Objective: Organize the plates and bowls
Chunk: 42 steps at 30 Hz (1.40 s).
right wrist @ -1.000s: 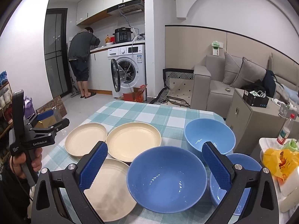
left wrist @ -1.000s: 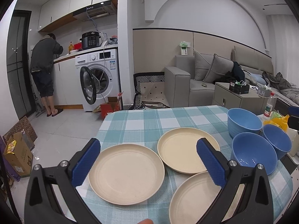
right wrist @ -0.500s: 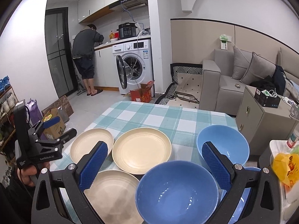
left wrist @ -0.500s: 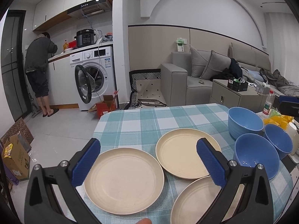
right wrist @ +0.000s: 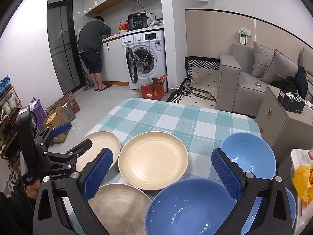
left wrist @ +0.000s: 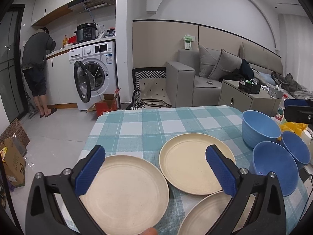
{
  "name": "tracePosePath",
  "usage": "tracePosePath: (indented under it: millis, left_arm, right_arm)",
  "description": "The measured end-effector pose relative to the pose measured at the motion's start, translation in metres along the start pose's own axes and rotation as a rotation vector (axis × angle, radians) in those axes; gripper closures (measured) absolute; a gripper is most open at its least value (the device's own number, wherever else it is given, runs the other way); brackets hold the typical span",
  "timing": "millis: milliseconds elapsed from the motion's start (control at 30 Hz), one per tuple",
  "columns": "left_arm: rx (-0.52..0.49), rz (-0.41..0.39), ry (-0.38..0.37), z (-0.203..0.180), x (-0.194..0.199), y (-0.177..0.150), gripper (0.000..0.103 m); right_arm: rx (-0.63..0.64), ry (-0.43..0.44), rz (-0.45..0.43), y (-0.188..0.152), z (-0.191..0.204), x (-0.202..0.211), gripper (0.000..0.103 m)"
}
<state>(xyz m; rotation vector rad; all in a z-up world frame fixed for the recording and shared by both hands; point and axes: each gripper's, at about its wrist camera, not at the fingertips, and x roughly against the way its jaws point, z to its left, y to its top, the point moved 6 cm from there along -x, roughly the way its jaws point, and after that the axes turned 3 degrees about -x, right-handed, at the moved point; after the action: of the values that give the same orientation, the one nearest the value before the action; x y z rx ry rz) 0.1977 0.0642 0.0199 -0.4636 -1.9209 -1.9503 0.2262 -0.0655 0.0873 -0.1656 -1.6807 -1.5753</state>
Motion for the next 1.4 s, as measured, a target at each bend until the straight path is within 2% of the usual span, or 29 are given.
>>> tracePosePath:
  millis: [267, 367, 467, 567, 967, 1100, 1400]
  left_arm:
    - [-0.033, 0.038, 0.007, 0.0, -0.019, -0.004, 0.0]
    - [-0.082, 0.076, 0.006, -0.004, -0.028, -0.007, 0.0]
    - [-0.112, 0.09, 0.041, -0.003, -0.034, -0.009, 0.0]
    - [-0.093, 0.105, 0.019, 0.0, -0.04, -0.01, 0.0]
    - [-0.068, 0.177, 0.017, 0.002, -0.068, -0.016, 0.0]
    - [-0.048, 0.202, -0.009, 0.002, -0.075, -0.017, 0.0]
    - [-0.069, 0.244, -0.037, -0.007, -0.092, -0.021, 0.0]
  right_arm:
    - [-0.002, -0.014, 0.044, 0.002, -0.006, -0.028, 0.0]
    - [0.001, -0.02, 0.072, 0.002, -0.008, -0.041, 0.0]
    - [-0.004, -0.029, 0.093, 0.002, -0.011, -0.057, 0.0]
    - [-0.006, -0.025, 0.115, 0.002, -0.013, -0.069, 0.0]
    - [-0.029, -0.021, 0.224, 0.002, -0.024, -0.111, 0.0]
    - [-0.053, -0.032, 0.263, 0.001, -0.03, -0.126, 0.0]
    - [-0.081, -0.038, 0.378, -0.011, -0.038, -0.156, 0.0]
